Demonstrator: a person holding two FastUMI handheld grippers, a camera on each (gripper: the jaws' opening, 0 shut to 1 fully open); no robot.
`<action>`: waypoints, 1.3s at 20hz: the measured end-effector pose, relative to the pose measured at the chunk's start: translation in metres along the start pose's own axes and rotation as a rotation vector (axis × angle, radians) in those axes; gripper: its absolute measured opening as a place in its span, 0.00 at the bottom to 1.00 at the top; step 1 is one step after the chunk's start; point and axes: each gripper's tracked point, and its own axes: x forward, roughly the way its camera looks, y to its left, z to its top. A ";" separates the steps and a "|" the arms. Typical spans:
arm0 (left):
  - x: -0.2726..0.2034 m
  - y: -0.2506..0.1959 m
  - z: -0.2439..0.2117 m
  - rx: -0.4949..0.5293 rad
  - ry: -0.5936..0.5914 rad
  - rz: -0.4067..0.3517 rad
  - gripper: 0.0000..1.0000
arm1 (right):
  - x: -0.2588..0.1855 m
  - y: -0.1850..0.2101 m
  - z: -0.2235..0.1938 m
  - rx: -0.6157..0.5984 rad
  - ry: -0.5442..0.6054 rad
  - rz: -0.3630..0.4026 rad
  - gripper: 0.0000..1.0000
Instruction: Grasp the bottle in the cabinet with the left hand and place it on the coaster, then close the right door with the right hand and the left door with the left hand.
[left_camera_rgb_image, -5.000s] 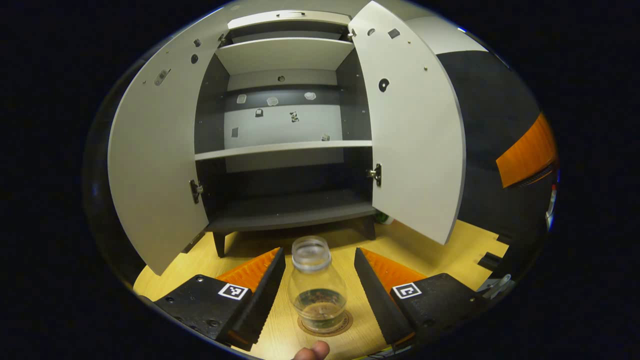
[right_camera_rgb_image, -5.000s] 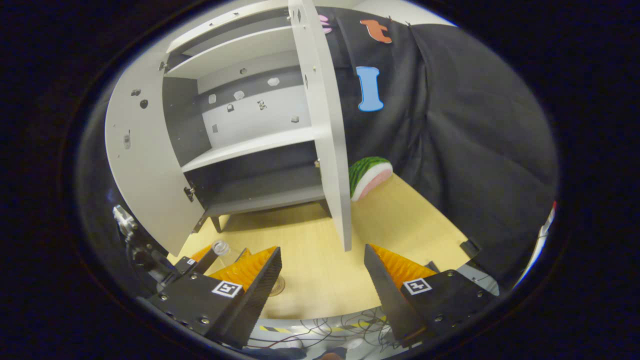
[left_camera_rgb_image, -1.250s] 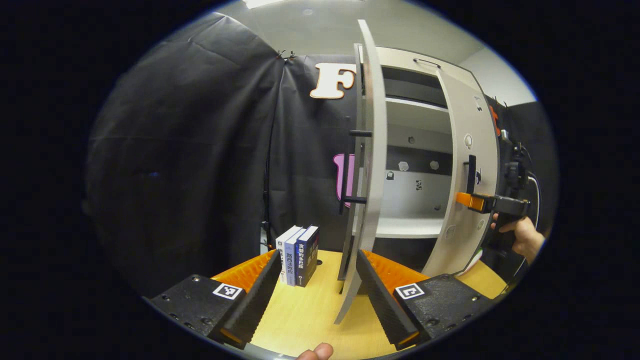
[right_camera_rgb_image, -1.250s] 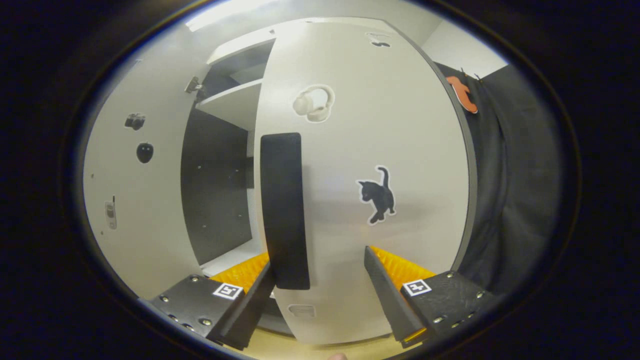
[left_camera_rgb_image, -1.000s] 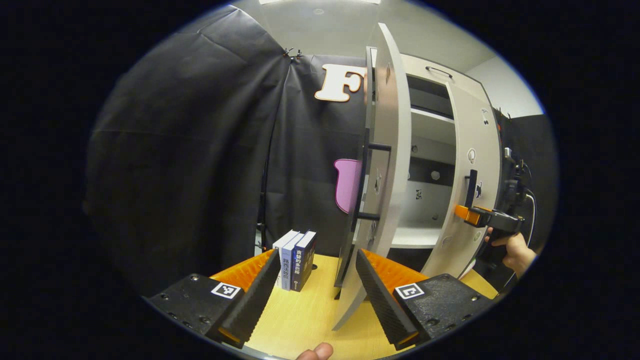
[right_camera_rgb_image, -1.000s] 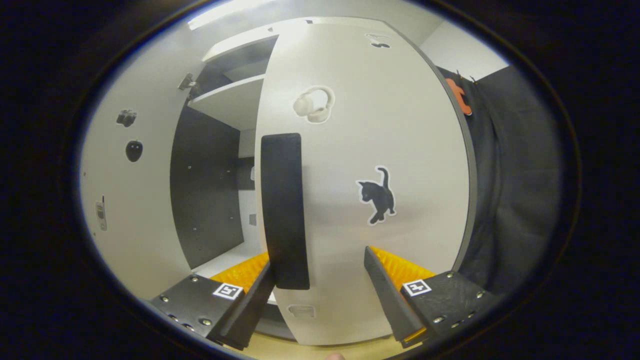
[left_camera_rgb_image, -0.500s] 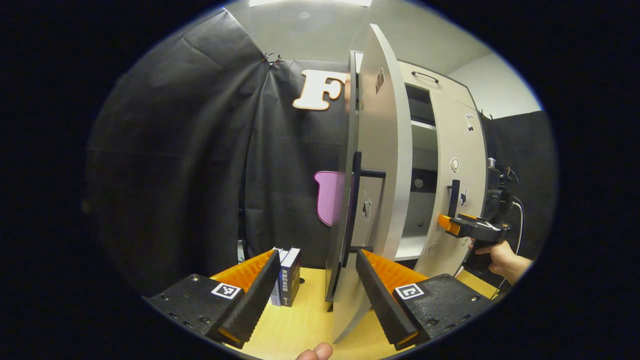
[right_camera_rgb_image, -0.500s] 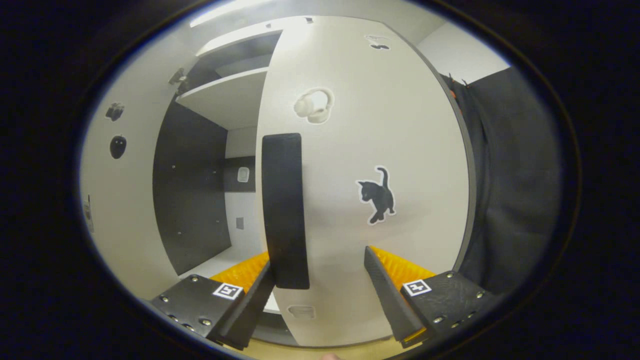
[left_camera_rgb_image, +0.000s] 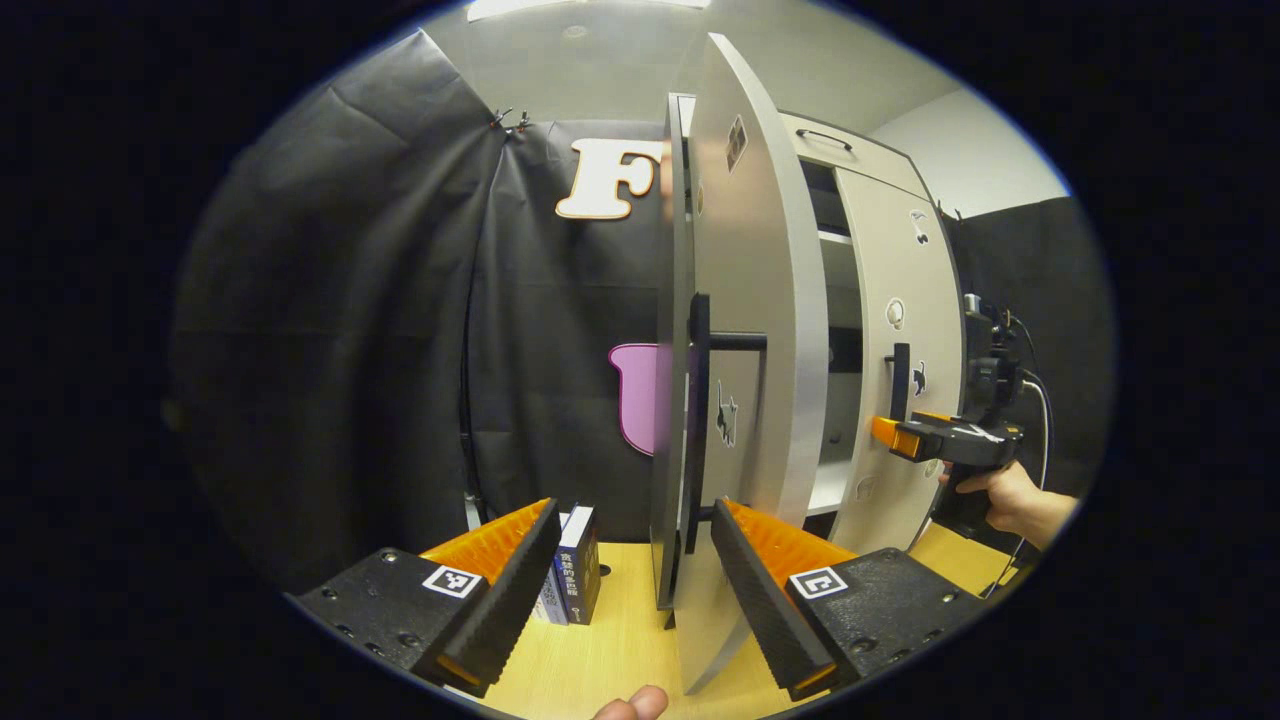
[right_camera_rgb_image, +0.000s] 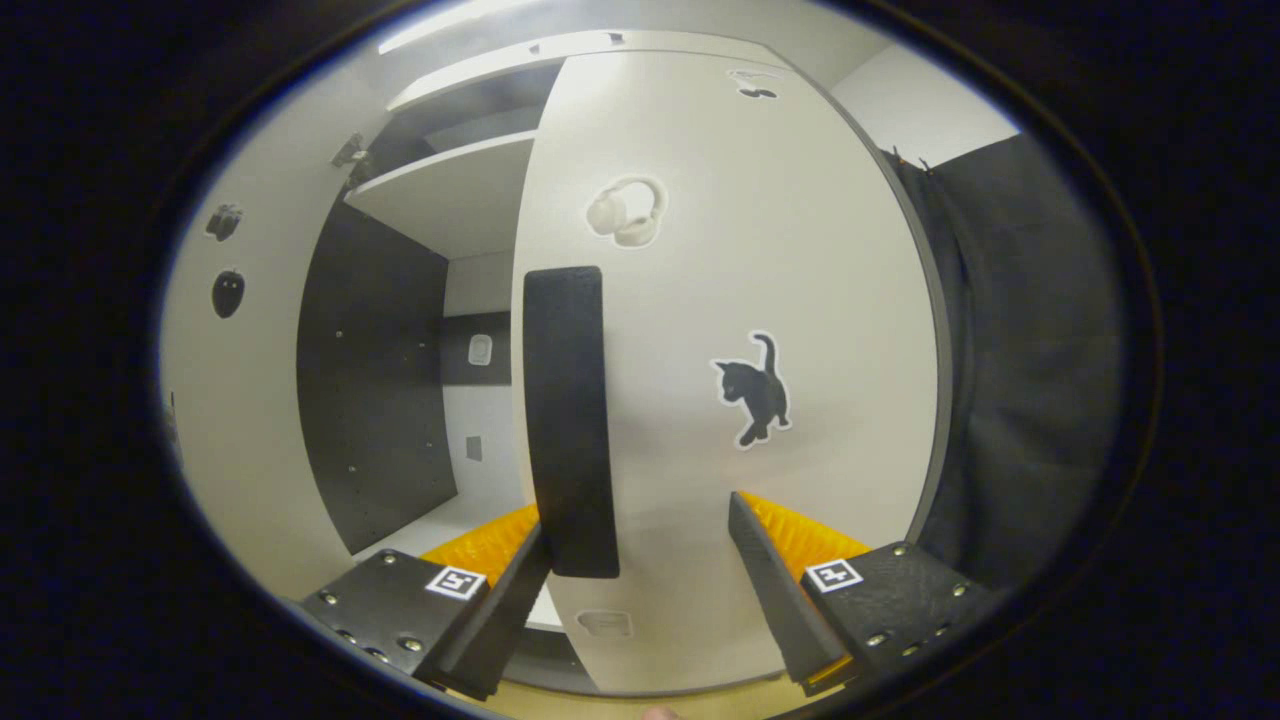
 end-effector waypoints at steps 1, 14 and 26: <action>0.002 0.000 0.000 0.004 -0.005 -0.001 0.92 | -0.001 0.000 -0.001 0.011 0.009 0.009 1.00; 0.010 -0.060 -0.004 -0.018 0.009 -0.131 0.96 | -0.085 -0.030 -0.016 0.055 0.061 0.073 1.00; 0.029 -0.115 -0.002 -0.013 -0.019 -0.159 0.92 | -0.127 -0.063 -0.049 0.078 0.146 0.066 1.00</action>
